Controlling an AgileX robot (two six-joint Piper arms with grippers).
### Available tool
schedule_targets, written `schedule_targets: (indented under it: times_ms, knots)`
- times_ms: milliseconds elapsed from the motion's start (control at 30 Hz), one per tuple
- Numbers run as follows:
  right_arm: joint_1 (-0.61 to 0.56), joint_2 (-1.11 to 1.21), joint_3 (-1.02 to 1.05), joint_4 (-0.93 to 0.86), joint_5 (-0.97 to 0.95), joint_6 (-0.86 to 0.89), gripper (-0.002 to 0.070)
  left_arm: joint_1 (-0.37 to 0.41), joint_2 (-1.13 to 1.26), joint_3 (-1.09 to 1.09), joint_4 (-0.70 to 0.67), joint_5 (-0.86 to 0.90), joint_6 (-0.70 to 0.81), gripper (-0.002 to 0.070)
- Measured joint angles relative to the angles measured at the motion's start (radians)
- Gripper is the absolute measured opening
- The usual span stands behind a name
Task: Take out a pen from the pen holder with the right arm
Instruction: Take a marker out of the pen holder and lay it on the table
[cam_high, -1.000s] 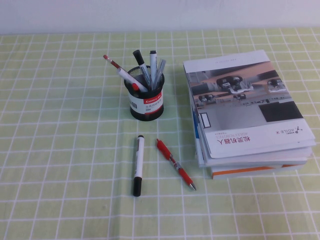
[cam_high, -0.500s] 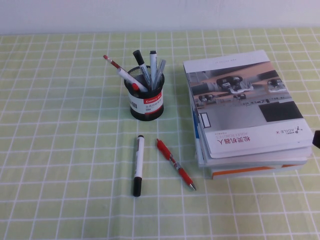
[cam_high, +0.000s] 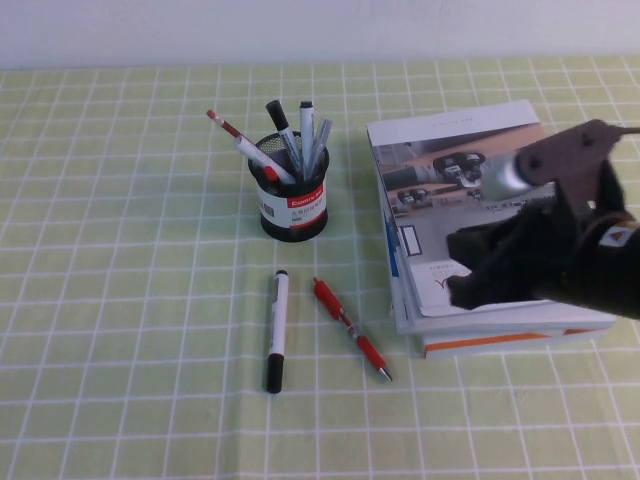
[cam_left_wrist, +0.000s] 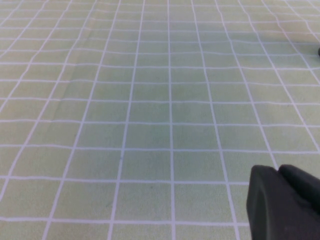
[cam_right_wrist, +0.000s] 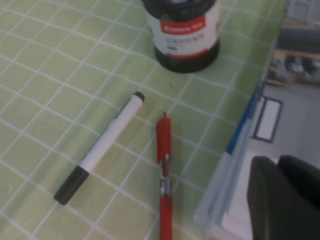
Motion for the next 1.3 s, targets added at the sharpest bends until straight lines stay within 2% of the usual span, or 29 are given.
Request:
schedule_targets:
  times_ms: [100,233,400,533,667,800,1033,1300]
  knots:
    - [0.092,0.065,-0.022,-0.114,-0.114,0.051,-0.0010,0.000,0.000,0.000,0.000,0.000,0.000,-0.0005]
    - [0.174,0.145,-0.027,-0.314,-0.298,0.213,0.0025,0.000,0.000,0.000,0.000,0.000,0.000,-0.0005]
    - [0.195,0.232,-0.027,-0.547,-0.515,0.371,0.0129,0.000,0.000,0.000,0.000,0.000,0.000,-0.0005]
    - [0.195,0.332,-0.029,-0.747,-0.761,0.491,0.0225,0.000,0.000,0.000,0.000,0.000,0.000,-0.0005]
    - [0.196,0.444,-0.033,-0.811,-0.963,0.515,0.0316,0.000,0.000,0.000,0.000,0.000,0.000,-0.0005]
    - [0.196,0.546,-0.067,-0.821,-1.114,0.517,0.0361,0.000,0.000,0.000,0.000,0.000,0.000,-0.0005]
    - [0.196,0.670,-0.195,-0.828,-1.152,0.517,0.0374,0.000,0.000,0.000,0.000,0.000,0.000,-0.0005]
    - [0.196,0.761,-0.346,-0.845,-1.057,0.517,0.0375,0.000,0.000,0.000,0.000,0.000,0.000,-0.0005]
